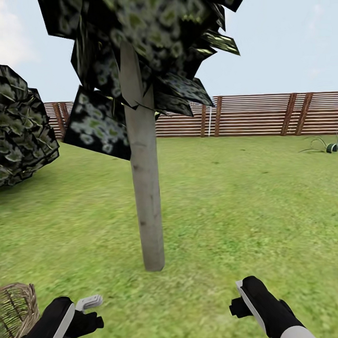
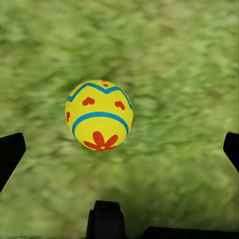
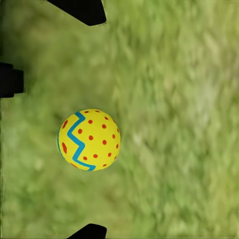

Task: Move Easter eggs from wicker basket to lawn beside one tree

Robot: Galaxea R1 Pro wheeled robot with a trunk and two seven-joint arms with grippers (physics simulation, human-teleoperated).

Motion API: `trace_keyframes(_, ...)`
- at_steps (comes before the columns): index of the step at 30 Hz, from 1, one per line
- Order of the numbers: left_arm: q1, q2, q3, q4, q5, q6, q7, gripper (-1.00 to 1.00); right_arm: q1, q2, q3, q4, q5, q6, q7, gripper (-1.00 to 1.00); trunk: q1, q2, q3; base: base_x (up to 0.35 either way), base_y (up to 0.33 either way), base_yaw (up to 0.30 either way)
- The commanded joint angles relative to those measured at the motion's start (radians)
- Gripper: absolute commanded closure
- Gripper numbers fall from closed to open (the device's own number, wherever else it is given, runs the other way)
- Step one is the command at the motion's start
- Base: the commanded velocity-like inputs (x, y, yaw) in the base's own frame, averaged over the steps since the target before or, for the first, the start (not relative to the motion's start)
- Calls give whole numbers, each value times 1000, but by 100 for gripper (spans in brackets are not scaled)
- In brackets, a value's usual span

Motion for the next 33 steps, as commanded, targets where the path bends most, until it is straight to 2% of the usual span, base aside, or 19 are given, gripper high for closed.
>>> trace_keyframes(1, 0, 0, 2, -1, -3, 4, -7, -100, 0, -1, 5, -1, 1, 5, -1, -100, -5, 7, 2, -295, 0, 0)
trace_keyframes(7, 0, -1, 2, -2, -3, 6, -7, -100, -1, -2, 4, -1, 1, 5, -2, -100, -28, 49, 21, -317, 0, 0)
trace_keyframes(29, 0, -6, 3, -2, 2, 4, -9, -100, -1, -1, 5, -1, 3, 5, -2, -100, -28, 49, 21, -26, 0, 0)
trace_keyframes(33, 0, -15, 2, -2, -1, 2, -10, -100, 0, -1, 5, -1, 3, 5, -1, -100, -28, 49, 21, -48, 92, 0)
